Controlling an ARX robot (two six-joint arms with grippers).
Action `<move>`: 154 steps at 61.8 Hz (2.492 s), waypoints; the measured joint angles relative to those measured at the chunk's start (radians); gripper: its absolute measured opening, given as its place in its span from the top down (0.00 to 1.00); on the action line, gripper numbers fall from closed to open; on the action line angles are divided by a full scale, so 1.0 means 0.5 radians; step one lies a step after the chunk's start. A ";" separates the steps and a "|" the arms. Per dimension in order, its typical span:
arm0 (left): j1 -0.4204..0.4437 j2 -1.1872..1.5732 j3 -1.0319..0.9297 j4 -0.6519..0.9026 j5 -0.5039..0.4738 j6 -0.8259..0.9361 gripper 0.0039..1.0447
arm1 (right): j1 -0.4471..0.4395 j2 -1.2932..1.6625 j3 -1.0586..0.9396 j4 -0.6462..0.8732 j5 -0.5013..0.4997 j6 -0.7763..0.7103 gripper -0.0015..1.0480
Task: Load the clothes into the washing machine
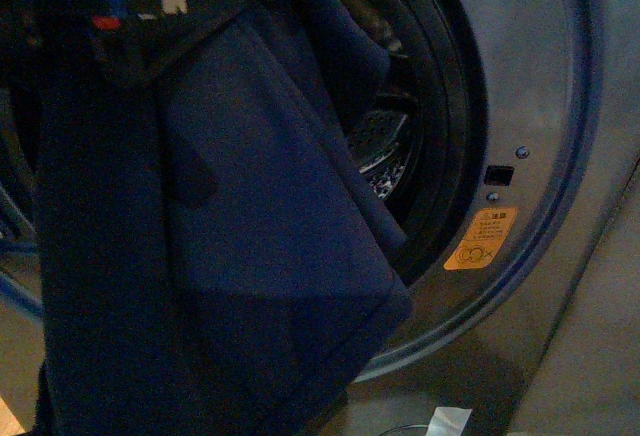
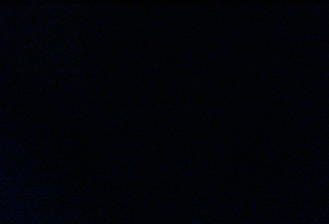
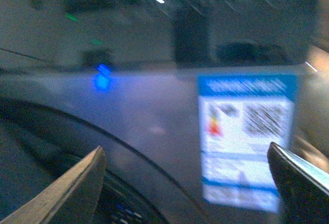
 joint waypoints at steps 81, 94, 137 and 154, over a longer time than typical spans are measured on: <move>-0.098 1.430 0.690 0.369 -0.951 -0.022 0.93 | -0.826 -1.057 -1.410 0.152 -0.465 -0.100 0.98; -0.097 1.711 1.127 0.208 -1.097 0.030 0.93 | -0.830 -1.192 -1.479 0.089 -0.466 -0.100 0.98; 0.011 2.493 3.010 -0.673 -1.414 0.113 0.93 | -0.830 -1.753 -1.606 -0.388 -0.468 -0.101 0.98; 0.033 2.792 3.643 -0.999 -1.511 0.193 0.93 | -0.830 -1.839 -1.606 -0.425 -0.467 -0.101 0.98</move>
